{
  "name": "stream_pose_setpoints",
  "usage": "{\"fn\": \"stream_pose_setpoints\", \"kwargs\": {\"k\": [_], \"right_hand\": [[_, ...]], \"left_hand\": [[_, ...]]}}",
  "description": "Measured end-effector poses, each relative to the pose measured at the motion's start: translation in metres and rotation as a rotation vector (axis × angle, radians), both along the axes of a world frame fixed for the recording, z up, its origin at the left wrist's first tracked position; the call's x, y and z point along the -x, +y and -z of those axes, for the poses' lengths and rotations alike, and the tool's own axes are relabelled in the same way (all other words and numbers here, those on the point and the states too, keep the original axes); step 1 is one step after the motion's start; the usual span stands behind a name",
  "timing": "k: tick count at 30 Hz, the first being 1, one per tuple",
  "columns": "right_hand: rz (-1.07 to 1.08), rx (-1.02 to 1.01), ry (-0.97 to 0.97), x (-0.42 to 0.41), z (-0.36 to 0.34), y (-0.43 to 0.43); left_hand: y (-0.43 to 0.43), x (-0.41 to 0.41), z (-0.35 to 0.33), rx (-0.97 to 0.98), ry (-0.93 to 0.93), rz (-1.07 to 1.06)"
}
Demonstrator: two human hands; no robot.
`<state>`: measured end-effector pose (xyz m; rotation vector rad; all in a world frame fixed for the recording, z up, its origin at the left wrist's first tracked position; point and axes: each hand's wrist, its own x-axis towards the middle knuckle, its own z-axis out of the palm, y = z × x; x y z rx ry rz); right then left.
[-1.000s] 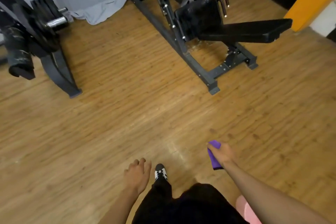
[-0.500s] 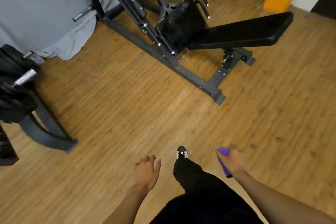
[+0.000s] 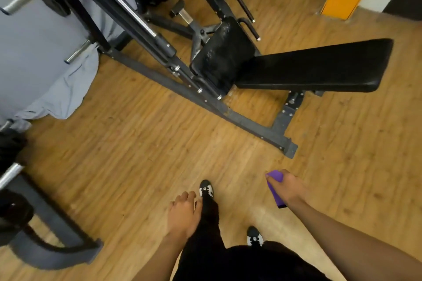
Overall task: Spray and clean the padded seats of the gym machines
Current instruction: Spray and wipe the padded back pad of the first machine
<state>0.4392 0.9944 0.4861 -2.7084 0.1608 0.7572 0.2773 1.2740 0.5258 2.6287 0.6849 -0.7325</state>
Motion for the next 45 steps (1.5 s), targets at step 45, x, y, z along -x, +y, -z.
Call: {"fn": "stream_pose_setpoints", "kwargs": {"k": [45], "right_hand": [[0.844, -0.713, -0.327, -0.523, 0.501, 0.368]], "left_hand": [[0.250, -0.754, 0.397, -0.320, -0.011, 1.344]]}}
